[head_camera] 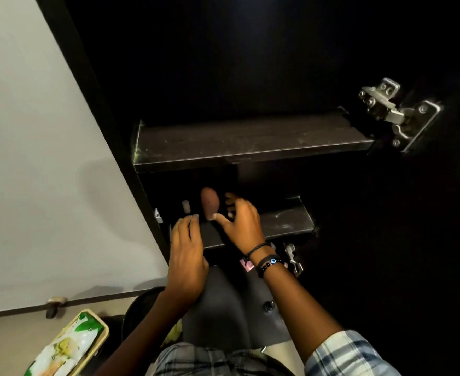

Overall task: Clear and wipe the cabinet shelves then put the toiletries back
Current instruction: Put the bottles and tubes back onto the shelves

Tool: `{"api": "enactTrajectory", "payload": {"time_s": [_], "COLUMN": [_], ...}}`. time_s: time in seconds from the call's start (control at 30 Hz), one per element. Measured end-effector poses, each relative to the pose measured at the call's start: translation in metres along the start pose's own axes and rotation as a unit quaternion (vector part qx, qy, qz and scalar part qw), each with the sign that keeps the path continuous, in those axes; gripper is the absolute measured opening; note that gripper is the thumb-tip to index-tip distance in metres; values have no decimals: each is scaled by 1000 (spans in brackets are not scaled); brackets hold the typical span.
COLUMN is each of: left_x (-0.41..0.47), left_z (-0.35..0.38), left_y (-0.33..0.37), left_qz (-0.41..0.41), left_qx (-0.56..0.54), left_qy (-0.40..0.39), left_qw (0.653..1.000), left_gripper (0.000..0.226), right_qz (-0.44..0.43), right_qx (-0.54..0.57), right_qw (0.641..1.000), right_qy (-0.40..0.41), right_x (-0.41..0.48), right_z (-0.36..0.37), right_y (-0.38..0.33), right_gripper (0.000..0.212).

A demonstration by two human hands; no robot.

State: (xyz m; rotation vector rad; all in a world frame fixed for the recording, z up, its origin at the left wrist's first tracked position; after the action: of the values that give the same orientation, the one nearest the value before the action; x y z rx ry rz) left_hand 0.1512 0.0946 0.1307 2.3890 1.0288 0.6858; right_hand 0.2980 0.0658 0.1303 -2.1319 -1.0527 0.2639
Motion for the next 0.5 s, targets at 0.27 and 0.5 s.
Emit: {"api": "enactTrajectory", "payload": {"time_s": [0.27,0.5], "left_x": [-41,-86], "left_z": [73,179], "left_y": [19,19], "left_qz": [74,91], "left_qx": [-13,-10], "left_qy": [-88,-365], "left_qw": [993,926], "left_gripper": [40,60], "right_qz": [83,252], "right_qx": [-41,-103], "right_qw": [984,962], "right_qy": [151,15], "right_x": [-89,-154], "right_z": [-52,-42], "right_y": [99,205], "right_gripper": [29,41]}}
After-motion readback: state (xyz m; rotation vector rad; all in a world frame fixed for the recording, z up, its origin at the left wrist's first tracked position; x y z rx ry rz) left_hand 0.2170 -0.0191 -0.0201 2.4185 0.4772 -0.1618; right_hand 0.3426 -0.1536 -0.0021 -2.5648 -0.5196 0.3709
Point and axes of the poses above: each hand's wrist, its own x-axis towards the middle knuckle, its own z-axis out of the palm, y = z × x, the point moved 9 cm from there along x, towards the middle knuckle, and after that the axes turned 8 degrees about -x, right-handed, at the moved point
